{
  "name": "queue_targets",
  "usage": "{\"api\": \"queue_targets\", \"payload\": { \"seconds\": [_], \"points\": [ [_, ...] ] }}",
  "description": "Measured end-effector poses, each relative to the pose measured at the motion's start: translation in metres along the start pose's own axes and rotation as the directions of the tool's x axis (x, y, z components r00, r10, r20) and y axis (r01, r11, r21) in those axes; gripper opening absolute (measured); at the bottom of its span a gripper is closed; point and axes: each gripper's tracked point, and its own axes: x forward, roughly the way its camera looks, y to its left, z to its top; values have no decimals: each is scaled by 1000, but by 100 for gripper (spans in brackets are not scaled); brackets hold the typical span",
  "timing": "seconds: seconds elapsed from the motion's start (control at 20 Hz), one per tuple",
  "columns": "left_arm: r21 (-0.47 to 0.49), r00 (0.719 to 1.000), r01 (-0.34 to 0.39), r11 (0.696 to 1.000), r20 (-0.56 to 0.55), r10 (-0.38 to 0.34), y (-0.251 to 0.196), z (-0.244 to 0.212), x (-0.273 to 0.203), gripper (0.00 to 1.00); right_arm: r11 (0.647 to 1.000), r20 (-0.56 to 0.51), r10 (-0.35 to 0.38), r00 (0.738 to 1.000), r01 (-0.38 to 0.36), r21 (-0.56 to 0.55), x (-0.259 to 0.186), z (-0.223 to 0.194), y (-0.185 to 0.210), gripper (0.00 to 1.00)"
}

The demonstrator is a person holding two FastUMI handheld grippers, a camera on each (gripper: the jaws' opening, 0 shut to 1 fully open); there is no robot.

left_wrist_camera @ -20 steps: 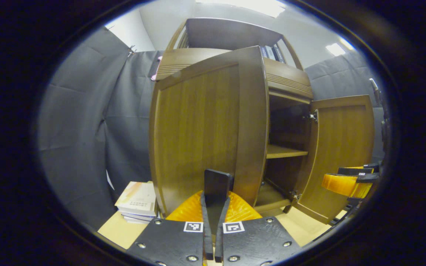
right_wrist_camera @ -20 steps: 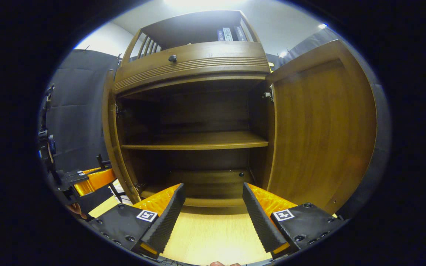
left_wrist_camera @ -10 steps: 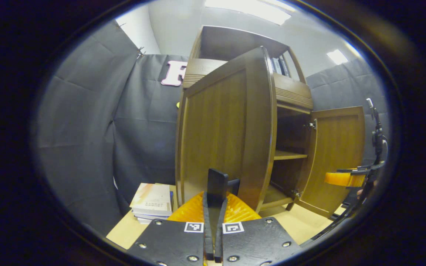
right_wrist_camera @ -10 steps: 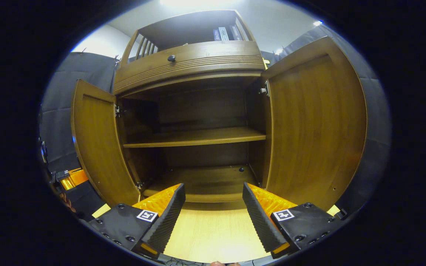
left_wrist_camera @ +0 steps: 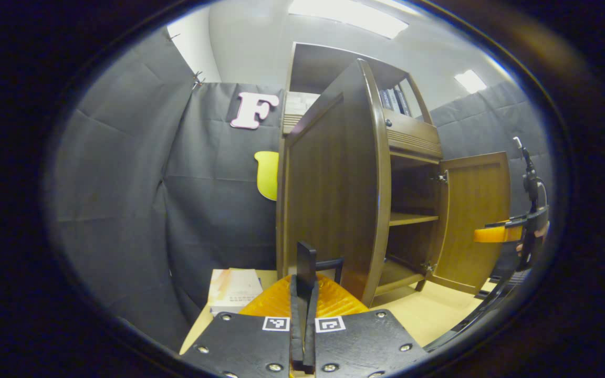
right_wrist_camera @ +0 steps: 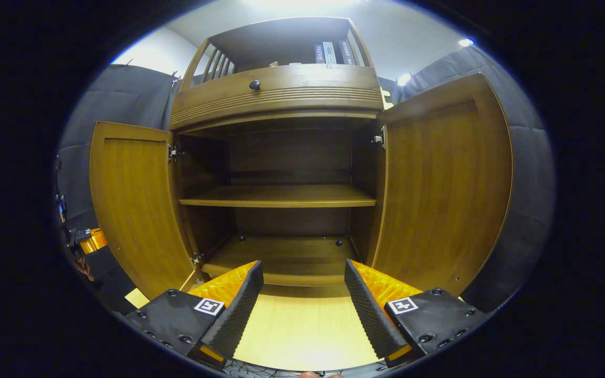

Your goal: Open the right door of the double-door shoe cabinet with the right hand, and open the left door with the left hand.

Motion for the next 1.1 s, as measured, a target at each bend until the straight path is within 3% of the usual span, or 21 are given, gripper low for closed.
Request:
{"api": "queue_targets", "payload": {
  "seconds": [0.2,0.35,0.4,0.45,0.55,0.7,0.75,0.9,1.0,1.1],
  "points": [
    [14,999,-43,999,23,43,45,8,-5,2,999,-48,-10,999,12,35,-6,-5,-7,93],
    [11,1000,-10,1000,24,10,55,7,-5,2,999,-76,-19,997,21,27,-12,-9,-14,93],
    [13,1000,6,1000,21,-7,54,7,-4,2,1000,-81,-27,996,28,13,-15,-10,-17,97],
    [19,1000,11,1000,21,-11,54,7,-4,2,999,-82,-33,996,33,4,-17,-10,-21,92],
    [20,1000,2,1000,14,-2,56,4,-6,2,999,-82,-34,996,35,7,-19,-9,-25,93],
    [-28,998,-57,998,15,57,57,3,-20,2,999,-75,-30,997,32,27,-20,-10,-30,93],
    [-39,997,-80,996,14,81,57,2,-28,2,999,-81,-20,996,23,38,-19,-13,-30,97],
    [-66,988,-154,986,15,156,55,13,-60,2,998,-103,14,995,-7,60,-15,-24,-31,93],
    [-62,976,-218,974,13,219,52,23,-86,2,996,-102,50,994,-42,76,-14,-25,-32,97],
    [-70,955,-296,953,8,298,50,34,-117,2,992,-85,94,992,-86,92,-15,-22,-32,93]
  ]
}}
